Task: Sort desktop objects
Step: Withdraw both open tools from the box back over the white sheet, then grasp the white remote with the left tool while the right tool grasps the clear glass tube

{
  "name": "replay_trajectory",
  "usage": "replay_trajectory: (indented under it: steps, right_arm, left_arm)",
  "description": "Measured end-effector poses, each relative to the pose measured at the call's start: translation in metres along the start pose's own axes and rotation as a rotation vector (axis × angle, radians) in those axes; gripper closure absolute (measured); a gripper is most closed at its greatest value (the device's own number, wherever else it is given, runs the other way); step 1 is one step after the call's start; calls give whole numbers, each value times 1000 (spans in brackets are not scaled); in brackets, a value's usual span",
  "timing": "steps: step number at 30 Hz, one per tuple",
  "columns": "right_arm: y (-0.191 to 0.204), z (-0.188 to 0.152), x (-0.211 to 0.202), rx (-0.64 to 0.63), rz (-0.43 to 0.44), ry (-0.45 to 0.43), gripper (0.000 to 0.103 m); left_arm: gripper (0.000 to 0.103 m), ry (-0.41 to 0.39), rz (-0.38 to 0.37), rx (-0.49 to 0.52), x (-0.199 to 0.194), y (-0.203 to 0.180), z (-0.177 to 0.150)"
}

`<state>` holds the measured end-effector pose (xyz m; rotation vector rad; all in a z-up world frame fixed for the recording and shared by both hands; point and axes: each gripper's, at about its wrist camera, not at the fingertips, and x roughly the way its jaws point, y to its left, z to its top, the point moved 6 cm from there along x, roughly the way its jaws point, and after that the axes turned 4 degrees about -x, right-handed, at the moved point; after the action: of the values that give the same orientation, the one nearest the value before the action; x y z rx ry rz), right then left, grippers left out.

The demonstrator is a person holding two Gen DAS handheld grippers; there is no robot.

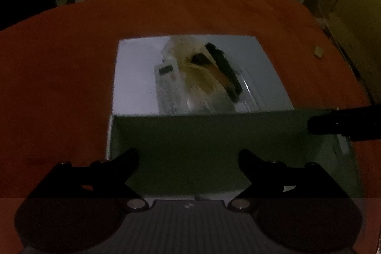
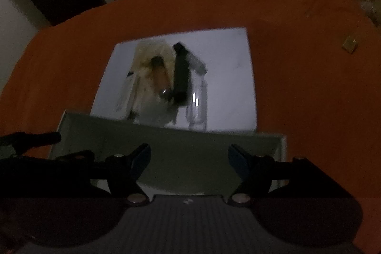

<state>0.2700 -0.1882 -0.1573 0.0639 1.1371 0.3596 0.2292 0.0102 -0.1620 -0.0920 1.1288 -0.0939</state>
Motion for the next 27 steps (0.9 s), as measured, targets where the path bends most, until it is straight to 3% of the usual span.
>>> replay_trajectory:
  steps: [9,17,27]
  right_arm:
    - [-11,36,12,23,-27,-29,28]
    - [-10,73,35,44,3,-40,27]
    - [-18,86,74,48,44,31,24]
  left_arm:
    - [10,-8,43,-132,17,27,40]
    - [10,-8,75,-126,33,23,65]
    - [9,27,91,-125,71,26,86]
